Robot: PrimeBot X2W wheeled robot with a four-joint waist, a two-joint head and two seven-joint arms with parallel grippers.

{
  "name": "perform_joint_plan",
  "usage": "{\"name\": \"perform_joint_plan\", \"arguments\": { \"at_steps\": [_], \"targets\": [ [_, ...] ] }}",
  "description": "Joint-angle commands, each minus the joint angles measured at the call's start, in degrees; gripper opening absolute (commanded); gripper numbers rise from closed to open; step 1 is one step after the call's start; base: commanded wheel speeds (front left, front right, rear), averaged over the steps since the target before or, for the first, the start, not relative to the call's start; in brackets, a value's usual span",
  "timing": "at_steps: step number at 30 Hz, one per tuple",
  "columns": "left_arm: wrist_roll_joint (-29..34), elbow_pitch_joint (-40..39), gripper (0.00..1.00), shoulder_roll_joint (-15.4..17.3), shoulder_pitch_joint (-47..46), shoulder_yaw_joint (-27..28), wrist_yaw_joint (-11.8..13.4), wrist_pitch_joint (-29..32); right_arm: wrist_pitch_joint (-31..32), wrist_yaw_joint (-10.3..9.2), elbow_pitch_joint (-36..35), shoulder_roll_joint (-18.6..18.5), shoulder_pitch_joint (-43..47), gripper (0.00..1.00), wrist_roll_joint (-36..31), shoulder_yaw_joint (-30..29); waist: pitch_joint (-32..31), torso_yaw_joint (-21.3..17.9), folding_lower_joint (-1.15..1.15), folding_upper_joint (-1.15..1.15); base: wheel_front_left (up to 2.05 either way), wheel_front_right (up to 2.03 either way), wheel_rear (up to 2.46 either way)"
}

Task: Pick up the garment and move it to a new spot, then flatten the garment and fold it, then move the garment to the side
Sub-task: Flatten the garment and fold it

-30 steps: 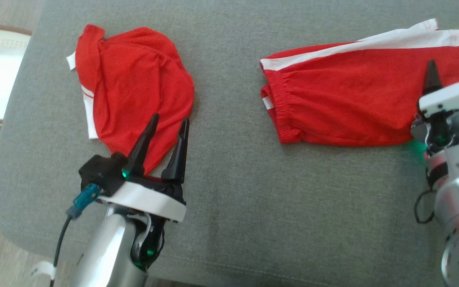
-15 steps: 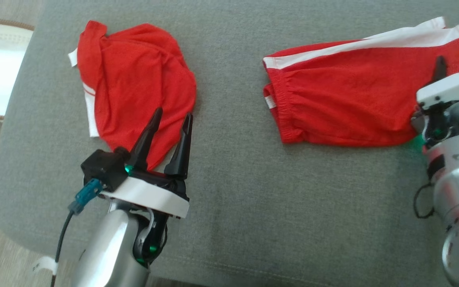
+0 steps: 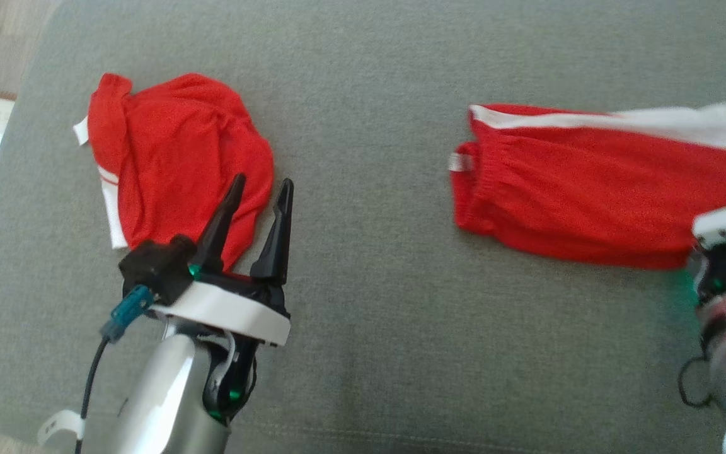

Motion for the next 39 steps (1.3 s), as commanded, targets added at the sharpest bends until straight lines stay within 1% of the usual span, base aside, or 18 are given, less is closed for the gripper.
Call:
{"name": "perform_joint_plan", "arguments": {
  "at_steps": [1, 5, 7, 10, 13, 15, 18, 23, 25, 27, 31, 39],
  "targets": [
    [0.4, -1.4, 1.00, 0.4, 0.2, 2.1, -0.1, -0.3, -0.7, 0.02, -1.2, -0.8, 0.5, 0.00, -1.0, -0.2, -0.8, -0.5, 0.00, 0.00, 0.00, 0.00, 0.00],
    [0.4, -1.5, 1.00, 0.4, 0.6, 2.2, -0.2, -0.3, -0.8, 0.02, -3.7, -0.2, 1.5, 0.00, -3.5, -3.1, -1.3, -0.8, 0.00, 0.00, 0.00, 0.00, 0.00],
    [0.3, -1.5, 1.00, 0.4, 0.7, 2.3, -0.2, -0.3, -0.8, 0.02, -4.7, 0.4, 1.6, 0.00, -4.2, -3.6, -1.4, -0.9, 0.00, 0.00, 0.00, 0.00, 0.00],
    [0.3, -1.5, 1.00, 0.4, 1.1, 2.3, -0.2, -0.3, -0.8, 0.02, -8.4, 3.3, 1.3, 0.00, -6.7, -3.8, -1.8, -1.1, 0.00, 0.00, 0.00, 0.00, 0.00],
    [0.3, -1.1, 1.00, 0.4, 1.4, 2.3, -0.3, -0.3, -0.8, 0.02, -12.4, 6.7, 1.1, 0.00, -8.7, -1.4, -2.5, -1.2, 0.00, 0.00, 0.00, 0.00, 0.00],
    [0.4, -0.9, 1.00, 0.4, 1.5, 2.4, -0.3, -0.3, -0.8, 0.02, -14.8, 8.1, 1.2, 0.00, -9.1, 1.5, -3.1, -1.0, 0.00, 0.00, 0.00, 0.00, 0.00],
    [0.2, -0.8, 1.00, 0.4, 1.6, 2.5, -0.4, -0.3, -0.8, 0.02, -17.6, 9.0, 2.1, 0.00, -7.7, 8.0, -4.2, -0.5, 0.00, 0.00, 0.00, 0.00, 0.00],
    [0.1, -0.3, 1.00, 0.4, 2.3, 2.6, -0.5, -0.3, -0.4, 0.02, -20.8, 9.2, 5.5, 0.00, 2.9, 24.6, -6.0, 1.0, 0.00, 0.00, 0.00, 0.00, 0.00],
    [0.1, -0.2, 1.00, 0.4, 2.7, 2.7, -0.4, -0.3, -0.4, 0.02, -22.8, 9.2, 7.6, 0.00, 5.9, 29.5, -6.6, 1.5, 0.00, 0.00, 0.00, 0.00, 0.00],
    [0.0, -0.3, 1.00, 0.4, 3.2, 2.9, -0.3, -0.3, -0.4, 0.02, -24.6, 9.2, 9.7, 0.00, 7.5, 33.3, -7.1, 1.9, 0.00, 0.00, 0.00, 0.00, 0.00],
    [-0.2, -0.5, 1.00, 0.4, 3.8, 3.1, -0.4, -0.3, -0.5, 0.02, -26.8, 9.2, 12.6, 0.00, 9.0, 37.7, -7.6, 2.8, 0.00, 0.00, 0.00, 0.00, 0.00],
    [-0.4, -1.1, 1.00, 0.4, 4.4, 3.0, -0.2, -0.3, -0.6, 0.02, -27.6, 9.2, 13.5, 0.00, 7.3, 40.7, -7.1, 3.8, 0.00, 0.00, 0.00, 0.00, 0.00]
  ]
}}
